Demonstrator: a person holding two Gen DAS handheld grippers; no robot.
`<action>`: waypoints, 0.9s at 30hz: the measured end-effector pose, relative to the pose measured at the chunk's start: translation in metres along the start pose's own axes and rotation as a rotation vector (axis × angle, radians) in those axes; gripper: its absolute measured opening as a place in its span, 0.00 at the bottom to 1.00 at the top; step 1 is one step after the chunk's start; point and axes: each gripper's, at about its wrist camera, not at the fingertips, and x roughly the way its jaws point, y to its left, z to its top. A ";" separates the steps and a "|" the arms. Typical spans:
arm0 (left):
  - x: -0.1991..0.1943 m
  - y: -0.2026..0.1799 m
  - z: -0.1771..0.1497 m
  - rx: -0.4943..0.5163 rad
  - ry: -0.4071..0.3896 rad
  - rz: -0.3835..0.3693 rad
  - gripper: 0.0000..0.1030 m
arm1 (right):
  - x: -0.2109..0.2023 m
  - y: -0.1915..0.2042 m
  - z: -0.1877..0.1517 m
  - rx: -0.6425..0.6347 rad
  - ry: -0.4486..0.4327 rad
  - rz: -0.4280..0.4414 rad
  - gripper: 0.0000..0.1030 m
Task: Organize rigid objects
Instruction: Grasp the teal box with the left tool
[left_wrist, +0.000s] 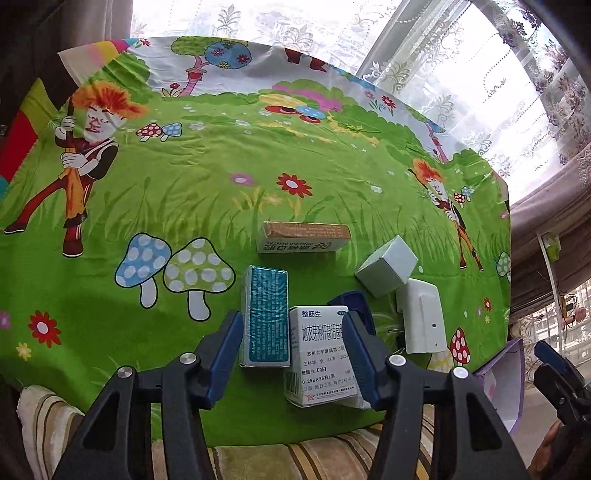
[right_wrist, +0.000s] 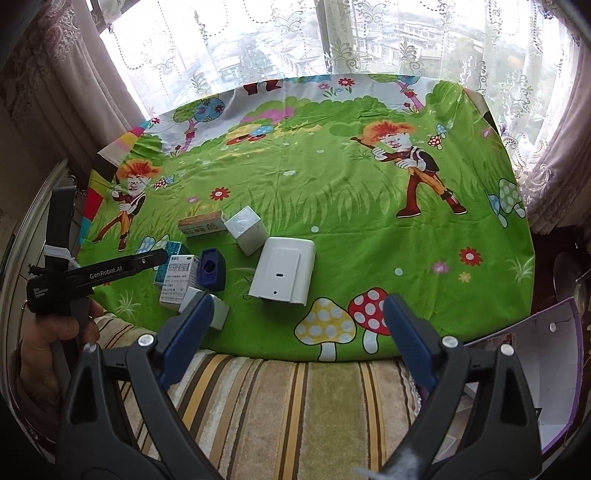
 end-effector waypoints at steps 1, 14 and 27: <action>0.002 0.003 0.002 -0.011 0.000 0.009 0.55 | 0.008 0.002 0.003 0.001 0.014 -0.005 0.92; 0.033 0.000 0.024 -0.003 0.049 0.105 0.55 | 0.101 0.017 0.023 0.065 0.150 -0.042 0.92; 0.049 0.010 0.023 -0.040 0.076 0.114 0.36 | 0.140 0.021 0.015 0.057 0.202 -0.051 0.92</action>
